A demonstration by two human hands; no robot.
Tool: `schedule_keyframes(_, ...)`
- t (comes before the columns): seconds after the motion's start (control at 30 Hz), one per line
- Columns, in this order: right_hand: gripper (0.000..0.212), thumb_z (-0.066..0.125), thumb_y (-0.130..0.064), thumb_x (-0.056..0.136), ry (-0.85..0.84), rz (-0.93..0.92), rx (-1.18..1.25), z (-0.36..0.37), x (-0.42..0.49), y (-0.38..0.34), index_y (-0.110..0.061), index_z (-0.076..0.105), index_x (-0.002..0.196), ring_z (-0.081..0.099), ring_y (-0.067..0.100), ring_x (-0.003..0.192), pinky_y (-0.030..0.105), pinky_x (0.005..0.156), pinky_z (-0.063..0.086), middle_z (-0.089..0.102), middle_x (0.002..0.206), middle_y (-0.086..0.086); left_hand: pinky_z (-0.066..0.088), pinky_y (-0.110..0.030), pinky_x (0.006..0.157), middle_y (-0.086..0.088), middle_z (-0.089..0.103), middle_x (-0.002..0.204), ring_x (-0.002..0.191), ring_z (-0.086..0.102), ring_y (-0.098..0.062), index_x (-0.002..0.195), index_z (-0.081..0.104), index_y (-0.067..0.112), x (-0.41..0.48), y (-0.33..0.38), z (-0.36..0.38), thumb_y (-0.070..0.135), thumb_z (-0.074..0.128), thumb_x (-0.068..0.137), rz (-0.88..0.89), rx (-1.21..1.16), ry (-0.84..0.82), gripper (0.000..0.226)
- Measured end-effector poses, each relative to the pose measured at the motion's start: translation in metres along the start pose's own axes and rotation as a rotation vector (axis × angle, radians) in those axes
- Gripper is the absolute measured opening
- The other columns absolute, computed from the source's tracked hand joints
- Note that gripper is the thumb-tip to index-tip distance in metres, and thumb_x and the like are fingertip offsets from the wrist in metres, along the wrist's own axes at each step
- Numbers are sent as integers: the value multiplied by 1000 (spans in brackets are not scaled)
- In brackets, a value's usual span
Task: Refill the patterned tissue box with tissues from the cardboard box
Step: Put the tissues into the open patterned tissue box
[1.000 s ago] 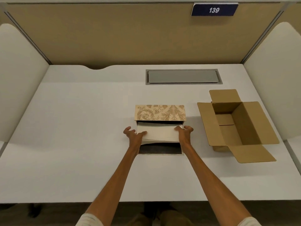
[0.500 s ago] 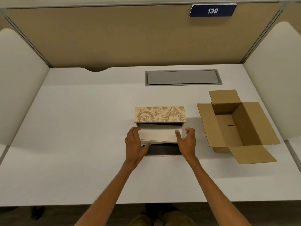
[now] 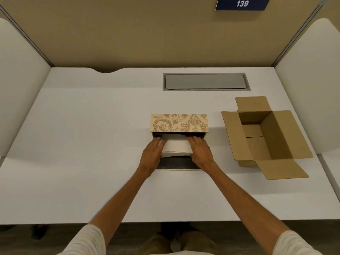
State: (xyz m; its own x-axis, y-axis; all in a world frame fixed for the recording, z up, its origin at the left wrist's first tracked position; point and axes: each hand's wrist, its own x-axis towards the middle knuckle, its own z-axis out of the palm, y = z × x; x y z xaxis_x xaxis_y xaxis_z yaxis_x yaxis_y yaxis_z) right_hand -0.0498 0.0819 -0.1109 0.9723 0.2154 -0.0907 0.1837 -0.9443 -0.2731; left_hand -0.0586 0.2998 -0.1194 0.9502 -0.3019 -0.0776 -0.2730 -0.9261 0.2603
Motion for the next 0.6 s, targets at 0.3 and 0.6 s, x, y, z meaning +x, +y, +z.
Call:
schedule_keyframes(0.3,88,64,17,68,-57,-53,11,-4,0,4,-18,37,144,49,26,126,35,107,41,49,141,7,57,-40,91,-20,63,129,116,63,-35,124,63,2,-3,-3,-6,-7,79,71,101,79,48,56)
schedule_keyframes(0.6,109,87,-23,66,-272,-56,-60,-18,20,7,-19,19,151,56,30,116,41,96,50,53,134,13,44,-35,106,-11,54,134,120,53,-27,138,44,8,17,10,-8,44,76,71,44,22,-9,82)
